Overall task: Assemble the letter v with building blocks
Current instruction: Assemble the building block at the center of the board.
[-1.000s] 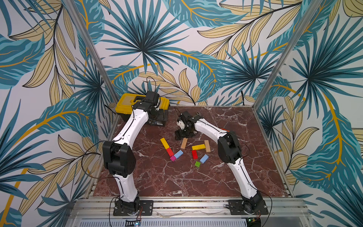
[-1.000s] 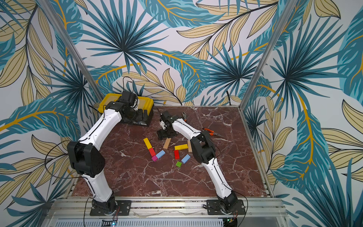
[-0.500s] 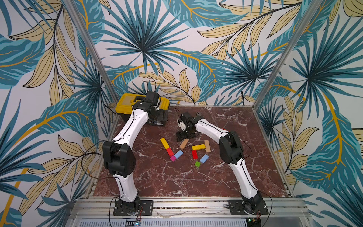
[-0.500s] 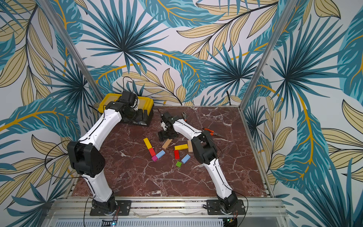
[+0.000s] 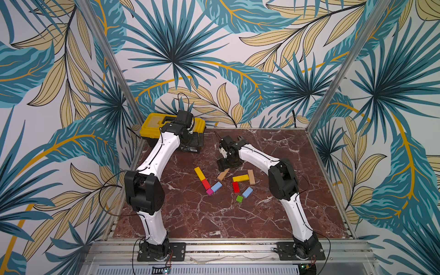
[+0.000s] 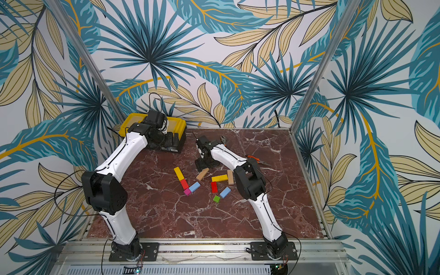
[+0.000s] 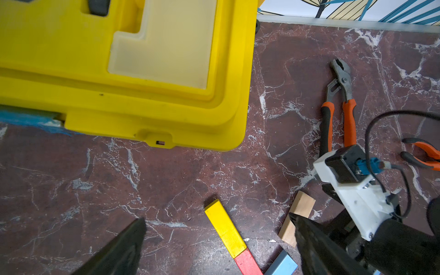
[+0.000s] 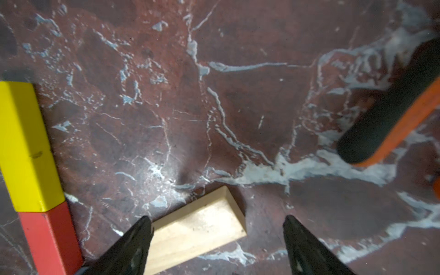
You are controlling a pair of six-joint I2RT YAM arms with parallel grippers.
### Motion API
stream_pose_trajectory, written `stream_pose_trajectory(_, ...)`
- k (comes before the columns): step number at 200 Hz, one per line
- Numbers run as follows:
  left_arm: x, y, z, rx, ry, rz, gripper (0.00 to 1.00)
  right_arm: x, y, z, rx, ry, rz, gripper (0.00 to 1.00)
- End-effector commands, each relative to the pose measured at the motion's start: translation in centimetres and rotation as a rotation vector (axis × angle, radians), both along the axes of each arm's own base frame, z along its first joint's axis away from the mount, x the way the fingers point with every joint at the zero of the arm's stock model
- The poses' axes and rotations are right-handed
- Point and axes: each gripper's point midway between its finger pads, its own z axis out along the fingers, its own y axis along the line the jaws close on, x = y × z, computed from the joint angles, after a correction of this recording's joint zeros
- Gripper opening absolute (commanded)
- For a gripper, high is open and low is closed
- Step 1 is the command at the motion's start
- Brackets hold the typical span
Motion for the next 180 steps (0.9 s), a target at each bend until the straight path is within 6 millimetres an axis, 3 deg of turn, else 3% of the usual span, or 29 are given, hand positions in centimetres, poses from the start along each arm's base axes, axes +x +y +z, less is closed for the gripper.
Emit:
stream_pose_trajectory(1,-0.1,0.6,0.5,0.007,-0.017,0.011,0.99,-0.8,-0.7,1.3,-0.095,-0.038,0.016,0.88)
stream_pose_trajectory(72,0.0,0.7,0.2,0.012,-0.01,0.013,0.99,-1.3,0.8,1.4,-0.094,-0.069,-0.035,0.88)
stream_pose_trajectory(180,0.1,0.8,0.1,0.011,-0.008,0.013,0.99,-0.7,0.1,0.2,-0.147,-0.082,-0.091,0.88)
